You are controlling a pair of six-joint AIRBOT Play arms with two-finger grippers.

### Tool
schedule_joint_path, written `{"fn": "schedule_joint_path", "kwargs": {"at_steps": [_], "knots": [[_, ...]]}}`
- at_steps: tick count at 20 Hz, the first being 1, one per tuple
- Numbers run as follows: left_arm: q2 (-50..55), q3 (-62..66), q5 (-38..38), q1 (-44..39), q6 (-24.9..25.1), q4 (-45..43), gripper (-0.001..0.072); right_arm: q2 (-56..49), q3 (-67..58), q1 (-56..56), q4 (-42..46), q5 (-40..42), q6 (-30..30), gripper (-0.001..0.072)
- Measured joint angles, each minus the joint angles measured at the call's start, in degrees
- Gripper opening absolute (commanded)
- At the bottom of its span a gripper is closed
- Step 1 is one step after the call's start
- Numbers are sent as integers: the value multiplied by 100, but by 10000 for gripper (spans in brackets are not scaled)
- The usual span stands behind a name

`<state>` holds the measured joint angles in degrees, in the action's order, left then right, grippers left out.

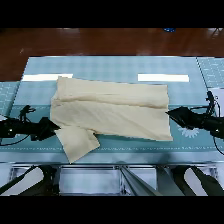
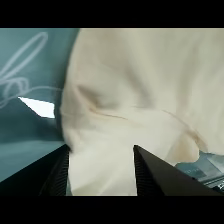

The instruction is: Fold the shirts.

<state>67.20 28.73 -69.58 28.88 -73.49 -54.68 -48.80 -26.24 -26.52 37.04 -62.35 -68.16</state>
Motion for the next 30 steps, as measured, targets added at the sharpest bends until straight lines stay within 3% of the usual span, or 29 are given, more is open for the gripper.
{"fn": "schedule_joint_path", "kwargs": {"at_steps": [2,4,7,11,23,25,26,27,30], "knots": [[177,-9,15,-339,0,59,472,2,-214,-151,-42,9,-28,409],[358,-15,68,-651,17,-13,21,4,-522,-514,-44,-101,-44,409],[472,85,85,-866,33,-44,25,4,-848,-1274,439,-422,-140,409],[516,343,114,-964,42,-96,25,-13,-501,-1718,1578,-761,-763,409],[520,487,-133,-997,42,26,25,-1285,219,-647,1882,-911,-992,403],[520,487,-138,-997,42,42,25,-1552,225,-411,1606,-787,-931,278],[520,494,-140,-997,42,70,25,-1692,212,-286,1471,-675,-833,115],[520,507,-142,-997,42,101,25,-1812,186,-168,1331,-529,-693,26],[520,745,-243,-997,63,162,25,-2015,-125,50,857,-503,-188,25]]}}
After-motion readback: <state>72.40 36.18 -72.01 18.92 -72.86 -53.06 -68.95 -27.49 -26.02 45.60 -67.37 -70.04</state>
